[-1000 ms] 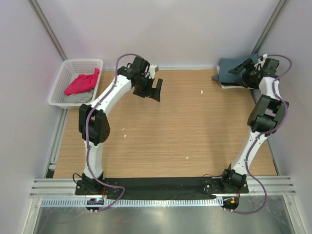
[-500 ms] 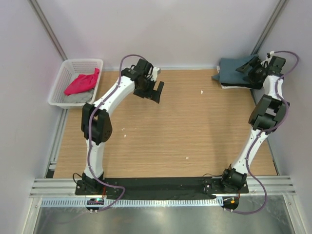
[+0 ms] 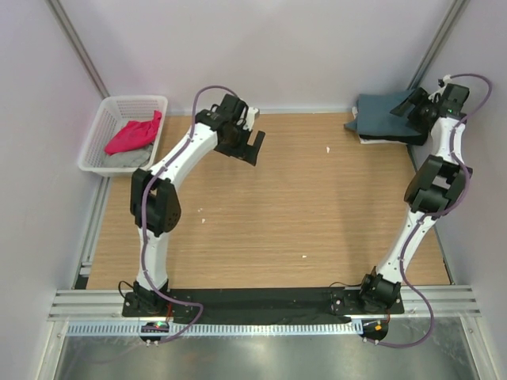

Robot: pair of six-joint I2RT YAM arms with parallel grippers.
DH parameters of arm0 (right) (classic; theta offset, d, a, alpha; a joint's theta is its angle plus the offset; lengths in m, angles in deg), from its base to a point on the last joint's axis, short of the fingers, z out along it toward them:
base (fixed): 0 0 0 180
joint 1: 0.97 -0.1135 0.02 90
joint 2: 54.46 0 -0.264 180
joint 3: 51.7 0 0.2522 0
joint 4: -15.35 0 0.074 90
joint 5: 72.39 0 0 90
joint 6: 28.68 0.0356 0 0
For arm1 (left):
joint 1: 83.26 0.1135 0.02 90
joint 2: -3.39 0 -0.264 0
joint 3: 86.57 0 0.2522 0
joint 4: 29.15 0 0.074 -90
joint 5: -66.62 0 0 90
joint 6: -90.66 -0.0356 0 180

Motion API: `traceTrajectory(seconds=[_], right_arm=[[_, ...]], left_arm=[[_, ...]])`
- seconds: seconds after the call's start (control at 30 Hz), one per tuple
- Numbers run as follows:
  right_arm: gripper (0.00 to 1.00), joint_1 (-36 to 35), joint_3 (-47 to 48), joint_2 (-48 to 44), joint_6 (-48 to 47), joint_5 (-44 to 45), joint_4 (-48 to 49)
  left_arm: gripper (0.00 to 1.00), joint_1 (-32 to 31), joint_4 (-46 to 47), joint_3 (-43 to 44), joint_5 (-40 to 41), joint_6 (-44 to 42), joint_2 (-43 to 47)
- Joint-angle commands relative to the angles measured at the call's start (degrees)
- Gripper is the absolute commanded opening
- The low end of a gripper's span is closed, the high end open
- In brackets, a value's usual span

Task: Fold and stack the t-shirts
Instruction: Neatly place the folded tshirt to the corner

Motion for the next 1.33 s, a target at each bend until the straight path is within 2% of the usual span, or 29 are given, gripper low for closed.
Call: traceTrajectory(seconds=[0.0,0.07,0.13,0.2,0.27,0.3,0.33,0.4,0.43,0.5,0.53,0.67,0.8,0.97,1.1,1.2,1.3], right_arm=[[0.82,-0.42,-1.54,-14.35,0.75,-2.89,0.9],[0.82,-0.95,-5.05,-18.84,2.07,-4.99,0.9],[0.82,-2.79,-12.86,-25.87,0.94,-6.06,-0.76],[0.83,-6.72,-20.66,-31.57,-6.42,-5.37,-5.66],[0.84,-9.37,-27.36,-35.45,-12.31,-3.0,-6.31],[0.84,-10.69,-36.18,-39.73,-13.21,1.71,-4.39],[0.85,-11.31,-40.62,-41.43,-11.56,2.98,2.15],[0.87,-11.41,-51.41,-44.6,-5.0,5.87,9.74],[0.89,-11.32,-54.43,-47.4,-3.3,6.67,16.82],[0.96,-11.67,-60.67,-50.49,-1.54,7.91,22.58],[1.0,-12.37,-61.22,-52.24,-2.14,11.31,23.39],[1.0,-15.26,-61.23,-55.76,-7.84,14.93,19.19],[1.0,-15.8,-63.16,-60.86,-12.86,16.62,14.37],[1.0,-16.68,-59.14,-64.82,-10.05,19.68,4.44],[1.0,-17.91,-52.8,-67.98,-8.65,23.91,-9.96],[1.0,-17.91,-49.37,-71.49,-8.38,22.69,-14.56],[1.0,-18.0,-48.31,-75.18,-8.3,20.22,-15.19]], left_arm=[[1.0,-0.12,1.18,0.62,4.16,-2.51,7.95],[1.0,-0.12,2.75,-0.17,9.15,-3.21,11.11],[1.0,0.49,4.42,-1.48,12.58,-4.35,13.05],[0.99,1.63,7.76,-3.5,14.44,-4.71,15.34],[1.0,2.25,11.27,-5.09,17.59,-4.18,16.49],[0.99,2.95,12.24,-6.83,18.74,-3.83,17.27],[1.0,3.39,13.73,-8.24,20.15,-1.57,17.98],[1.0,4.88,20.58,-14.72,23.58,1.61,20.43],[1.0,5.33,23.04,-16.85,24.11,4.06,21.32],[1.0,5.6,29.46,-21.94,26.13,4.7,23.16],[0.99,5.6,31.48,-23.01,26.4,4.44,23.52],[0.99,5.68,32.82,-22.41,27.81,2.24,22.91],[1.0,5.6,30.37,-21.62,22.12,1.45,24.66],[1.0,5.68,27.55,-22.41,16.65,2.06,29.49],[1.0,5.95,25.0,-19.95,14.37,0.84,31.78],[1.0,5.95,23.16,-19.25,11.29,-1.62,33.89],[0.99,5.95,20.18,-17.67,9.61,-2.51,34.25]])
